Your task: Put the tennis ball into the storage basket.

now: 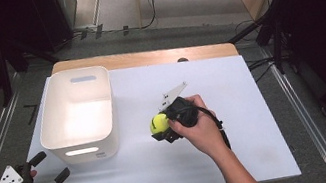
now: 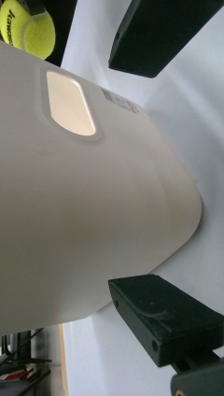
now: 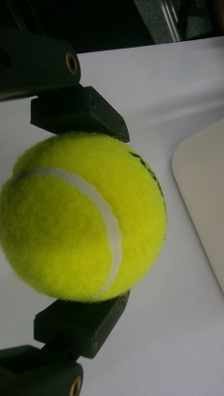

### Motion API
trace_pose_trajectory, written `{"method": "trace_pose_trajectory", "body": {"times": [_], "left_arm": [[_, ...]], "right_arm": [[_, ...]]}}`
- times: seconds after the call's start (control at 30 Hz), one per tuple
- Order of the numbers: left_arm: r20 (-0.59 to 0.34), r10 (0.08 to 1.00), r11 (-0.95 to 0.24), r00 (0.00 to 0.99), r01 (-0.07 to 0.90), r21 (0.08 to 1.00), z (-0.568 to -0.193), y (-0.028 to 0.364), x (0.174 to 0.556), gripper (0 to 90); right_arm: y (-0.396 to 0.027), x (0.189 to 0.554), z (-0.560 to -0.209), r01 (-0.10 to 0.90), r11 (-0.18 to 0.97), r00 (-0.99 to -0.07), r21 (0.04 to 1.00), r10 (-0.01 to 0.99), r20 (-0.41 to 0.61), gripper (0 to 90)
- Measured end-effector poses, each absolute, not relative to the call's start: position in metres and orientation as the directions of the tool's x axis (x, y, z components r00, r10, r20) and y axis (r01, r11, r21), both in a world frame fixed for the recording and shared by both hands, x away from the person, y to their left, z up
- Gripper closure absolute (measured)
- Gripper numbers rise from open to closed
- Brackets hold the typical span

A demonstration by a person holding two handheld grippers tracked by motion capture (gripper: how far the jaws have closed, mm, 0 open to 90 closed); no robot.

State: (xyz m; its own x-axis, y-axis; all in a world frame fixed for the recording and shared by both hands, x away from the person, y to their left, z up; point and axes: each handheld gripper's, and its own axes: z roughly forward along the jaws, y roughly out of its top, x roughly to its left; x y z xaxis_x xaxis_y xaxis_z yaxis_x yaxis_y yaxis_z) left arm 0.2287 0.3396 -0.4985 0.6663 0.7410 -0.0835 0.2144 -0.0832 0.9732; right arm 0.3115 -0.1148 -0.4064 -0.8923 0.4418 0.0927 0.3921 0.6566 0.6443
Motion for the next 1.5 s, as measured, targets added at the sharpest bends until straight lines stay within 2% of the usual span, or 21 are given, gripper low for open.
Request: {"method": "trace_pose_trajectory", "body": {"times": [1.5], "left_arm": [[-0.095,0.737,-0.074,0.669,0.220,0.973,-0.499,0.341,0.229,0.0]], "right_arm": [[-0.071,0.341,-0.364,0.350,0.647,-0.911,0.677,0.404,0.084,23.1]]}}
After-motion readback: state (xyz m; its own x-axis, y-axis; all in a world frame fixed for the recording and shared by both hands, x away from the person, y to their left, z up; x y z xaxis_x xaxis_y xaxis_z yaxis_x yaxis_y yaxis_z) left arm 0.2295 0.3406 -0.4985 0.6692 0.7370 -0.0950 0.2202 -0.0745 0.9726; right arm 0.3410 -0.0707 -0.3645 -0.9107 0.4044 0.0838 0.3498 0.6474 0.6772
